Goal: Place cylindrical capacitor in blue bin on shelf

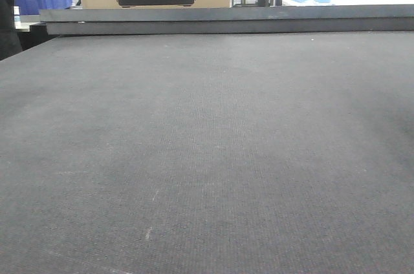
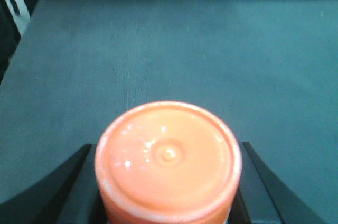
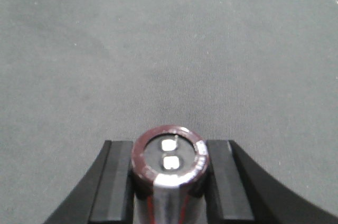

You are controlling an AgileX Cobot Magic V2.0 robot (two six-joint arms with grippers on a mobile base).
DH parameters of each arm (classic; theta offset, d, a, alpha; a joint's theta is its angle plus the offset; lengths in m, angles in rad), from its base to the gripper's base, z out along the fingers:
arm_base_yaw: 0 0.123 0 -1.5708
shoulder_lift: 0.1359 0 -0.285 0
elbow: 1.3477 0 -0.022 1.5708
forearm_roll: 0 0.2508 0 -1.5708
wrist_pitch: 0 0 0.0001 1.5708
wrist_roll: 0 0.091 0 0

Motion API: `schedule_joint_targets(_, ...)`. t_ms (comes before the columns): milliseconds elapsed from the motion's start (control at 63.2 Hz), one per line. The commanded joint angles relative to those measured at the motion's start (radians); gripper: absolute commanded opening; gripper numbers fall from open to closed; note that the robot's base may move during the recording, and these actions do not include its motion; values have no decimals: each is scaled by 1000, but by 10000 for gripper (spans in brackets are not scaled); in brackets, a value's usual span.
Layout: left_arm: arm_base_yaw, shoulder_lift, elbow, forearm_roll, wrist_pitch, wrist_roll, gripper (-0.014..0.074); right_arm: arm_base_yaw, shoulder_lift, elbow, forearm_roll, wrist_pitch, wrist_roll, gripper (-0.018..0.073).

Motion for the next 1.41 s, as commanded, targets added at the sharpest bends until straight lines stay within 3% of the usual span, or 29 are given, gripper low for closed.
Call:
schedule_joint_targets(0, -6, -27, -41, 7, 139, 0, -111, 2, -6, -28, -11, 18, -6, -160)
schedule_joint_targets(379, -6, -195, -43, 7, 315, 0, -111, 3, -58, -38, 58, 101, -17, -162)
schedule_joint_targets(822, -6, -211, -43, 7, 313, 0, -111, 3, -67, -38, 51, 101, -17, -162)
schedule_joint_targets(1391, -6, -211, -43, 7, 196, 0, -111, 3, -67, -38, 51, 101, -17, -162)
